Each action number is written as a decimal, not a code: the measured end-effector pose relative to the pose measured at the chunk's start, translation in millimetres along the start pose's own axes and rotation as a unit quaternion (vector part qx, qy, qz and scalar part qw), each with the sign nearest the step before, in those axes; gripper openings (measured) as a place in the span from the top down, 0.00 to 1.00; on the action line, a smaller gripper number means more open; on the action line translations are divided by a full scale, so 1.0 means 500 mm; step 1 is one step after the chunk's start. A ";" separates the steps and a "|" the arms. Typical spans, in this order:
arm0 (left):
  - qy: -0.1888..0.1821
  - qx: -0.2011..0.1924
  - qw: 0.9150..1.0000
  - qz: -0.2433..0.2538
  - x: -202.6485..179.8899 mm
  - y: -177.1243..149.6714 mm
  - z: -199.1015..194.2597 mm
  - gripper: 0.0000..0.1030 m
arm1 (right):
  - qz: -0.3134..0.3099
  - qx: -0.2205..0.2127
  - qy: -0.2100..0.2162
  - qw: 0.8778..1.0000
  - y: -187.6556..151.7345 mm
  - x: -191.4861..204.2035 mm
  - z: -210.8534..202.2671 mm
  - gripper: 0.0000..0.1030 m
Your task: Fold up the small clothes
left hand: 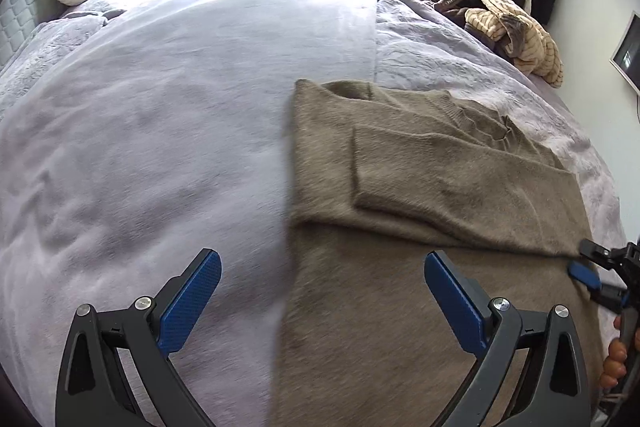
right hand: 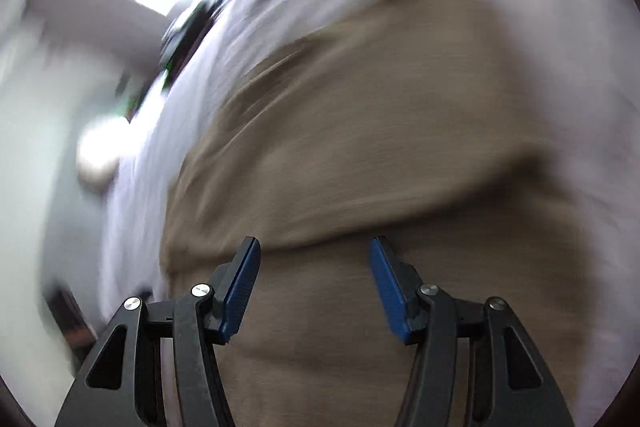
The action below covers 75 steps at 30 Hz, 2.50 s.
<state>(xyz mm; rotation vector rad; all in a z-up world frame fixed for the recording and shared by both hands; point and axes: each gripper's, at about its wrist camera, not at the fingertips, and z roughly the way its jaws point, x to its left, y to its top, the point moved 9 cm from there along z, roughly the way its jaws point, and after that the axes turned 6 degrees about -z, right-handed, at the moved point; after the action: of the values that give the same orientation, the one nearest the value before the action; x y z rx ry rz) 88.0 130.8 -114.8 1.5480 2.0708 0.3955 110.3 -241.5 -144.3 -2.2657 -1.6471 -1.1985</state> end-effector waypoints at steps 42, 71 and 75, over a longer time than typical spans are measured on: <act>-0.058 0.056 0.994 0.075 -0.107 0.027 0.113 0.76 | -0.045 -0.024 -0.067 0.996 0.107 -0.147 -0.068 0.84; 0.032 0.018 0.999 0.039 0.024 0.021 0.067 0.05 | -0.058 -0.033 -0.077 0.995 0.005 -0.130 -0.143 0.77; 0.009 0.016 0.999 0.044 0.023 -0.012 0.011 0.05 | -0.039 -0.037 -0.053 0.997 -0.034 -0.126 -0.174 0.74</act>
<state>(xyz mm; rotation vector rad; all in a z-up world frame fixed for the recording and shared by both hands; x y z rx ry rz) 83.8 139.2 -125.3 1.6642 2.0379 0.4118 42.6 -326.0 -130.6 -2.3689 -1.7715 -1.1948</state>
